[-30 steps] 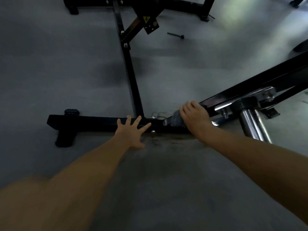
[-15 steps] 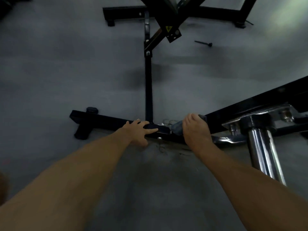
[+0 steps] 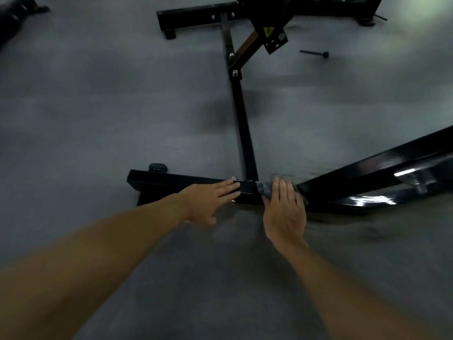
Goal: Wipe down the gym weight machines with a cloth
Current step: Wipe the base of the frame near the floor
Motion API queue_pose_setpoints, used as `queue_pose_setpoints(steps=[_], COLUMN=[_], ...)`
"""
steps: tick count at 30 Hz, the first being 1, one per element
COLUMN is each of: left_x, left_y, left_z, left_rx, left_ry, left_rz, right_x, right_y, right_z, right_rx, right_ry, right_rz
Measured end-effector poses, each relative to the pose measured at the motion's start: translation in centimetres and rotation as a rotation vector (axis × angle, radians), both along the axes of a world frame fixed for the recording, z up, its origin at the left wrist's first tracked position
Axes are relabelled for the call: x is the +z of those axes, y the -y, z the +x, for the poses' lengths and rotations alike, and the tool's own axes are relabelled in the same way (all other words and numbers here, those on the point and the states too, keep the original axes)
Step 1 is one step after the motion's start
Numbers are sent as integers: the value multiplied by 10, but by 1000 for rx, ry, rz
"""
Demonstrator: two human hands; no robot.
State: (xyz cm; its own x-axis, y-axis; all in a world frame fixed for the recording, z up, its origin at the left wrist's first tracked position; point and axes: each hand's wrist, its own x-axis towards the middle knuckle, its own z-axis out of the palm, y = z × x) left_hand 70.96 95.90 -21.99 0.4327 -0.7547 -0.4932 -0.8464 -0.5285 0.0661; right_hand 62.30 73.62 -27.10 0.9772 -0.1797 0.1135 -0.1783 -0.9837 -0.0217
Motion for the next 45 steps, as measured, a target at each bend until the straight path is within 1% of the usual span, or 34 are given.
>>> queue_pose_setpoints(steps=[2,3,5,7,9,12,13,15,17,20,24,27,29,31,35,39,42,45], left_x=[0,-1,-3,-8,-12,-20,-23,-25,-26,-25,-24,-26,-26,-24,-21,-23,-25,-28], left_y=[-19,-33,-64,-99,-130,-172,-185,-203,-215,-225,-223,-224,-227,-229,-238,-252,-259,-264], left_z=[13,23,41,56,62,62,61,59,61,65,60,58,58,58,51,41,36,30], left_rx=[-130,-185,-241,-233,-137,39,90,162,205,250,280,291,315,369,554,717,810,798], left_ry=[19,32,70,111,125,172,193,208,180,125,107,89,56,5,-67,-71,-58,-42], left_rz=[-10,-12,-19,-14,10,7,4,-46,-90,-84,-77,-122,-155,-189,-287,-328,-334,-316], right_x=[-6,-9,-14,-12,-10,-6,-6,-7,-14,-31,-46,-48,-51,-52,-46,-46,-48,-45], right_y=[-21,-34,-60,-90,-123,-185,-204,-229,-234,-204,-131,-113,-130,-156,-224,-292,-301,-286], right_z=[-1,1,4,9,20,46,55,70,79,78,48,39,44,53,80,105,110,107], right_rx=[-115,-116,-51,11,115,333,379,392,389,432,300,247,281,365,541,695,777,810], right_ry=[47,58,57,1,-78,-122,-116,-78,-16,116,211,286,346,389,397,395,413,405], right_rz=[166,182,176,230,265,249,262,322,325,263,219,160,139,138,161,220,162,51])
